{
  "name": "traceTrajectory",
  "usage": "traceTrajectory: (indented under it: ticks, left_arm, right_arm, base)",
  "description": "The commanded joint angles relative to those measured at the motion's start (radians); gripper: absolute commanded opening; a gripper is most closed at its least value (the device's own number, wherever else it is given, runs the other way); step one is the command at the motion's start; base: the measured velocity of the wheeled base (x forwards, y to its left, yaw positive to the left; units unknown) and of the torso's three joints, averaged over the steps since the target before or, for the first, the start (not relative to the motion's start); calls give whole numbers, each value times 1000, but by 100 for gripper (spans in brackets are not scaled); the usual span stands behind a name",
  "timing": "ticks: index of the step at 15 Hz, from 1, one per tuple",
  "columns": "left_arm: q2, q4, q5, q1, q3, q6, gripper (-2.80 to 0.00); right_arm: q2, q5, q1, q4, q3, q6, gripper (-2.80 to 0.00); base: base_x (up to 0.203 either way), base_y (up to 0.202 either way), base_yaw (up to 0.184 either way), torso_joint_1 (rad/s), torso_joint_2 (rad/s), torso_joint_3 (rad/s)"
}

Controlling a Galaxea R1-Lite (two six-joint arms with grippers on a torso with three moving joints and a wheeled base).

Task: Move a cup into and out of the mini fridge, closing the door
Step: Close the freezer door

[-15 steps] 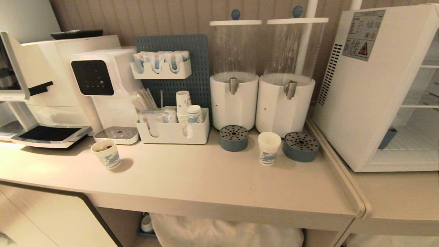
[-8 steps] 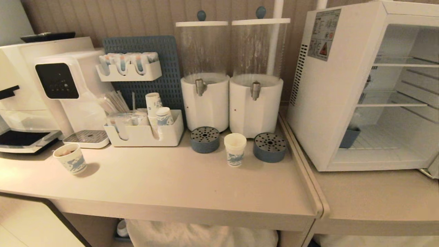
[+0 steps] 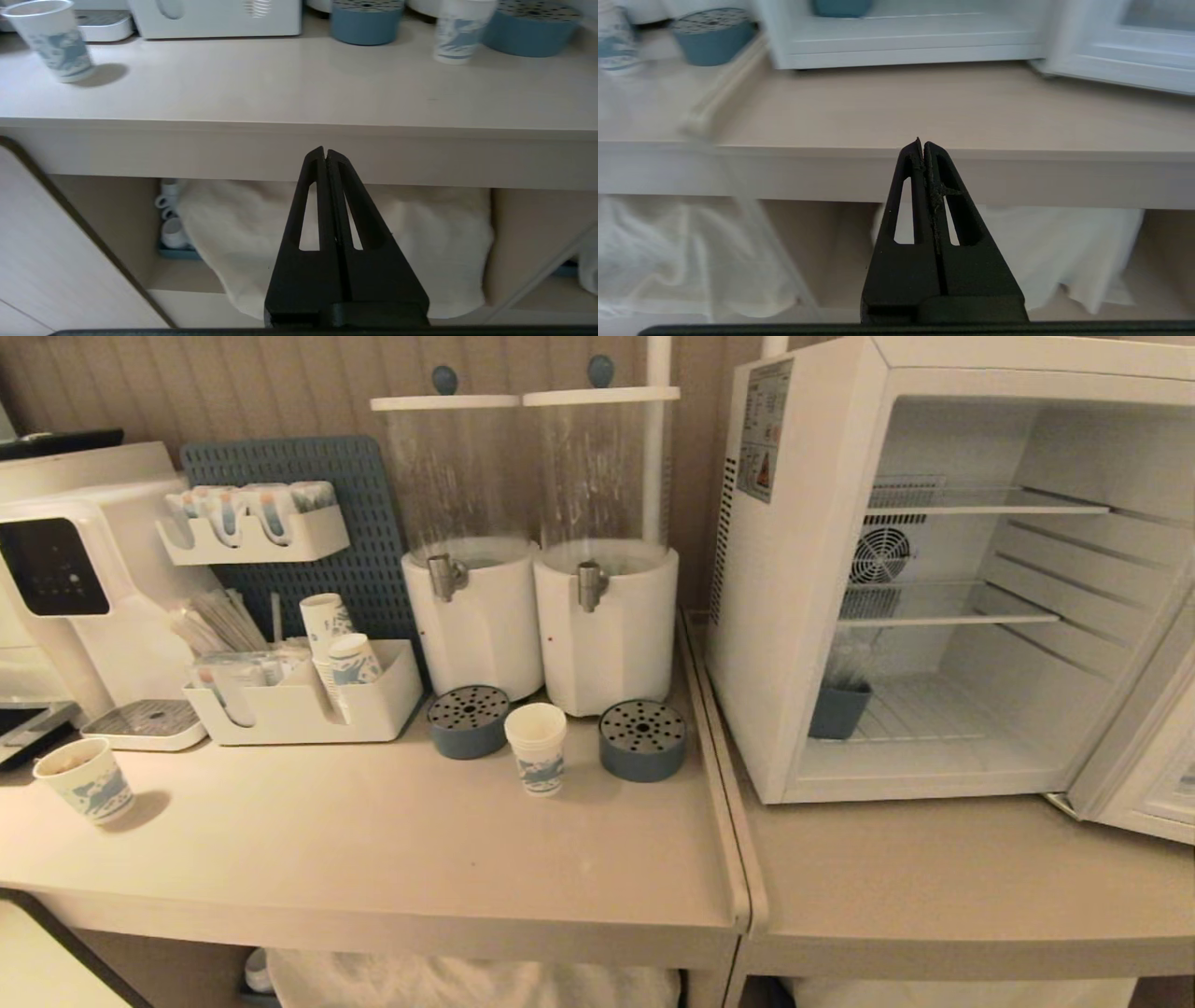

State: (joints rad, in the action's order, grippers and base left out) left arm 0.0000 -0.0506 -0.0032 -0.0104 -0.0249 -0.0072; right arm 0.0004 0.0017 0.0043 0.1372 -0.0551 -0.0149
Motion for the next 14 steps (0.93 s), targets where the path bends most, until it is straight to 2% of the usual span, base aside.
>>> traceTrajectory:
  ticks: [1, 5, 11, 14]
  left_arm:
    - [2, 0, 0, 0, 0, 0, -280]
    - [2, 0, 0, 0, 0, -2, -280]
    - [2, 0, 0, 0, 0, -5, -280]
    - [2, 0, 0, 0, 0, -7, -280]
  right_arm:
    - [0, 1, 0, 1, 0, -2, -280]
    - [0, 1, 1, 1, 0, -2, -280]
    - [0, 1, 2, 1, 0, 0, -280]
    - [0, 1, 2, 1, 0, 0, -280]
  base:
    - [-45, -105, -56, 2, 10, 0]
    - [-96, -52, 1, 2, 3, 4]
    - [-181, -173, -5, 4, 3, 4]
    - [-14, -42, -9, 4, 2, 4]
